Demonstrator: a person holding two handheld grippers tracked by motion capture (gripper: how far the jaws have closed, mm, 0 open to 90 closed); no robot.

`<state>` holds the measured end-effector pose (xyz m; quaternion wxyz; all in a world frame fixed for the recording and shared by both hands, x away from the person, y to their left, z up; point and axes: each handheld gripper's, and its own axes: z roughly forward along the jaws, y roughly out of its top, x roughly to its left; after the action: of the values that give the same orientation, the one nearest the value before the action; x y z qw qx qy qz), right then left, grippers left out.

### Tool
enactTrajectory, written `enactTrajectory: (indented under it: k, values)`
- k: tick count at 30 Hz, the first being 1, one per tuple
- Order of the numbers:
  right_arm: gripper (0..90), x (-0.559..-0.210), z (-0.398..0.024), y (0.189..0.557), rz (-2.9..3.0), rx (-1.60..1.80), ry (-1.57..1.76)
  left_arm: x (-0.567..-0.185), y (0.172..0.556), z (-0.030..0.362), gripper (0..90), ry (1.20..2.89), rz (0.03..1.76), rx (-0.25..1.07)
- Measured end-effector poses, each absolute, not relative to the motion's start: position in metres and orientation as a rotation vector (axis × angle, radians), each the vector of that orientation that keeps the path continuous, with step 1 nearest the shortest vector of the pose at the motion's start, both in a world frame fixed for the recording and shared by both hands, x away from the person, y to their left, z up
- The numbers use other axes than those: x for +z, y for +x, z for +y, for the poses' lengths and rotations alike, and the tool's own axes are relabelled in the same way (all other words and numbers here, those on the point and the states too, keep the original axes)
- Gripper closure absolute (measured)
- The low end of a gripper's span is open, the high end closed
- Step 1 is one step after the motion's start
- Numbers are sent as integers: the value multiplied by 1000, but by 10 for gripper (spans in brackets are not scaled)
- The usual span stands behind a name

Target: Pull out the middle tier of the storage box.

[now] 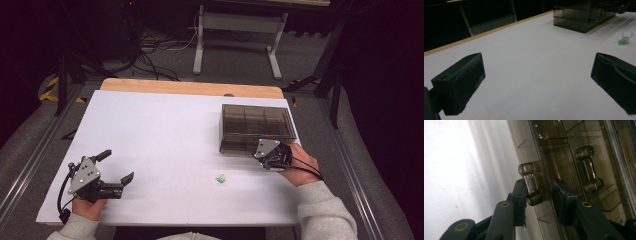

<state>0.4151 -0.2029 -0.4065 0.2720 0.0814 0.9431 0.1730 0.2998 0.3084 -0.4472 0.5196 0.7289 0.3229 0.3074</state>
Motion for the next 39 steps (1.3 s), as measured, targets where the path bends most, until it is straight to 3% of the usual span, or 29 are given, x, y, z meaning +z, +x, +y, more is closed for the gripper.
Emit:
enactTrajectory:
  k: [39]
  values:
    - [661, -403, -206, 381, 2560, 438, 167, -447, 300, 309, 2, 1748, 774, 745]
